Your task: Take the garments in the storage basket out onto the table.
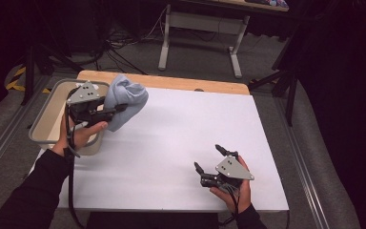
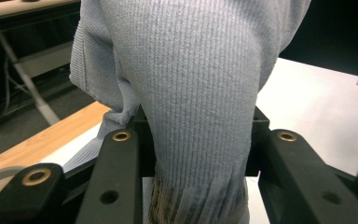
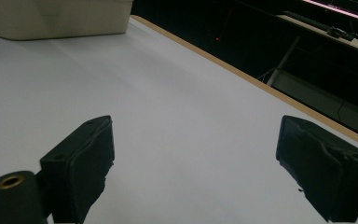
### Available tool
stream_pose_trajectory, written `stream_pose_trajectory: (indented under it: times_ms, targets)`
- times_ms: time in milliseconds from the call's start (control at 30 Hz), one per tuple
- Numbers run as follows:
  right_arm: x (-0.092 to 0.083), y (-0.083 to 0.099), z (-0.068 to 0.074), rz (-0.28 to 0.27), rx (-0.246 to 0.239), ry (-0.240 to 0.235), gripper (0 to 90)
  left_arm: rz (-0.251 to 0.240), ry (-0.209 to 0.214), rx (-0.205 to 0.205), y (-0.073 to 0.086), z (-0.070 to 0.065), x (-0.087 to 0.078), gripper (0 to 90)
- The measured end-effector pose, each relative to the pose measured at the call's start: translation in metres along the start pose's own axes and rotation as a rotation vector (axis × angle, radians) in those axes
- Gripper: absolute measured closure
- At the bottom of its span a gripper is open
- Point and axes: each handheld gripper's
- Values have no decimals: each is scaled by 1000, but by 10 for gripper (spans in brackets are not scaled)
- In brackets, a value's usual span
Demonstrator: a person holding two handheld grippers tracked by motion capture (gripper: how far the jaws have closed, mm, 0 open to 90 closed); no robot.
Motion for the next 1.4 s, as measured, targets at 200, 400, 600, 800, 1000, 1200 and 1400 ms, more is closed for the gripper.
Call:
stream_pose_trajectory:
  times_ms: [200,400,600,800,1000,1200,1400]
  targets:
    - [0,0,0,1,1,-1,116,2,40,7,4,-11,10,619]
    - [1,0,1,3,-1,-2,116,13,88,10,10,-25,27,619]
    - [1,1,0,3,1,-1,116,34,138,21,16,-40,42,619]
    - [2,1,0,5,2,-2,117,56,184,30,21,-54,58,618]
    - [1,1,0,1,3,1,119,82,228,31,26,-66,73,618]
    - [1,2,-1,6,7,-5,120,109,253,37,31,-75,84,618]
    - [2,2,-1,7,6,-5,120,135,279,31,40,-81,93,616]
Point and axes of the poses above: each handheld gripper's, and its own axes: x roughly forward along the jaws, y roughly out of its underside, z roughly to its left, and after that the axes turned 10 degrees about -x, right-handed
